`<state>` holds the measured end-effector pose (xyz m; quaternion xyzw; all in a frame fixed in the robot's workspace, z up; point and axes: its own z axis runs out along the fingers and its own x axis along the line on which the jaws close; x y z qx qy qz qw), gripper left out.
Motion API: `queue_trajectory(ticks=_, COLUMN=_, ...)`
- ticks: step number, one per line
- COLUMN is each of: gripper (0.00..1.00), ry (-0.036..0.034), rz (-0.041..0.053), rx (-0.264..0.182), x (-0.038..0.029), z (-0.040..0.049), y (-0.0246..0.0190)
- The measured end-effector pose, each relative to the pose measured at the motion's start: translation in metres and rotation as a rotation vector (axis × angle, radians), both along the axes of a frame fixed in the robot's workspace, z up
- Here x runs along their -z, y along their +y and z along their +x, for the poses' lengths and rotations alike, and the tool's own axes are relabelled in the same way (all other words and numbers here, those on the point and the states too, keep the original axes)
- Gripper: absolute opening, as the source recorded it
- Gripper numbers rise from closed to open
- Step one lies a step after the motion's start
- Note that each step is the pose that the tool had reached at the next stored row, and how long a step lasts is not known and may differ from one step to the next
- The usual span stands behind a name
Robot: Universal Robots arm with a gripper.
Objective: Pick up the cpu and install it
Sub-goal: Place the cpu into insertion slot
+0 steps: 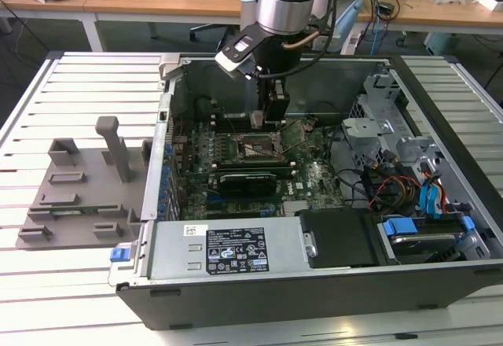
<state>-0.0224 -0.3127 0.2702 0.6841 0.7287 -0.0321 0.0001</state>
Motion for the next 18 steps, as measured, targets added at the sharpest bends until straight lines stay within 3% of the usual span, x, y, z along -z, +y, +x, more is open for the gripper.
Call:
queue_trajectory(ticks=1, gripper=0.55, ry=0.0, rz=-0.0001, rx=0.0, x=0.0147, z=0.0, y=0.0014)
queue_trajectory(ticks=3, gripper=0.55, ry=-0.0001, rz=-0.0001, rx=0.003, x=0.0268, z=0.0, y=0.0018)
queue_trajectory(ticks=7, gripper=0.55, ry=0.0, rz=-0.0003, rx=0.022, x=0.0436, z=-0.0015, y=0.0018)
queue_trajectory(ticks=18, gripper=0.55, ry=0.0, rz=-0.0015, rx=0.043, x=0.0559, z=-0.0039, y=0.0018)
